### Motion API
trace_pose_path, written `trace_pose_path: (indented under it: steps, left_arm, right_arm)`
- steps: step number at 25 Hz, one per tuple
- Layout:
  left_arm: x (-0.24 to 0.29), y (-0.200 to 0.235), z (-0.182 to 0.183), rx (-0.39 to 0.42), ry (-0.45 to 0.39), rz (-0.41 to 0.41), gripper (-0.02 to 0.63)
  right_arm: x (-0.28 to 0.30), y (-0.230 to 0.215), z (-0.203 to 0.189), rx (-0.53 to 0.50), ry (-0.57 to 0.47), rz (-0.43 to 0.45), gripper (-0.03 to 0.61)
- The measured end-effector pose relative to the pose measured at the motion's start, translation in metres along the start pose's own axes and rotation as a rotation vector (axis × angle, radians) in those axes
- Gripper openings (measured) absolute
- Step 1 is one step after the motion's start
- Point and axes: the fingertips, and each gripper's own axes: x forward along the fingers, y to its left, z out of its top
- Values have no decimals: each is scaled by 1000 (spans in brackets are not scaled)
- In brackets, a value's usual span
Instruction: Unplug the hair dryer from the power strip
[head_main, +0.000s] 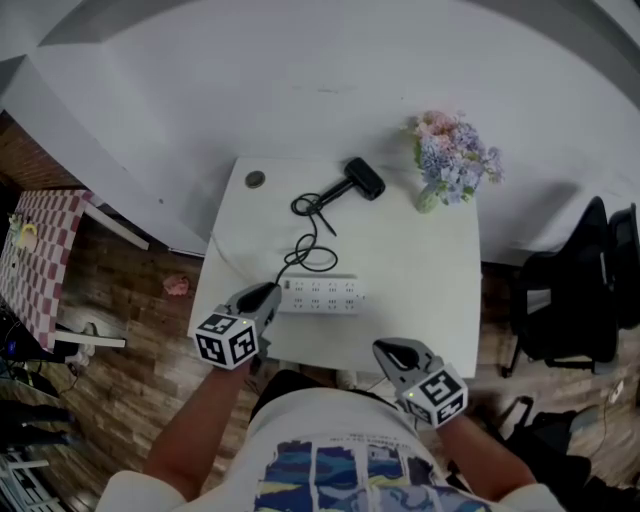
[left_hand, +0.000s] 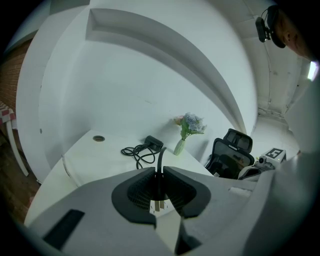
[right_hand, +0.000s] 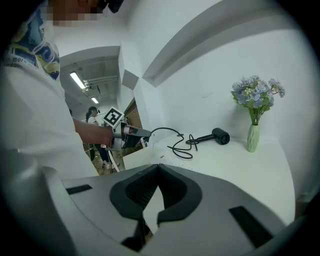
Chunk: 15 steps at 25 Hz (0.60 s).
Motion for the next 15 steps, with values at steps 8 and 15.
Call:
trace_pose_path:
  steps: [8, 15]
  left_arm:
    - [-1, -5, -2, -11, -9, 8, 49]
    - [-1, -5, -2, -15, -12, 16, 49]
  right_arm:
    - [-4, 4, 3, -18, 1, 20, -3]
    - [-5, 4, 7, -24, -10, 37, -3]
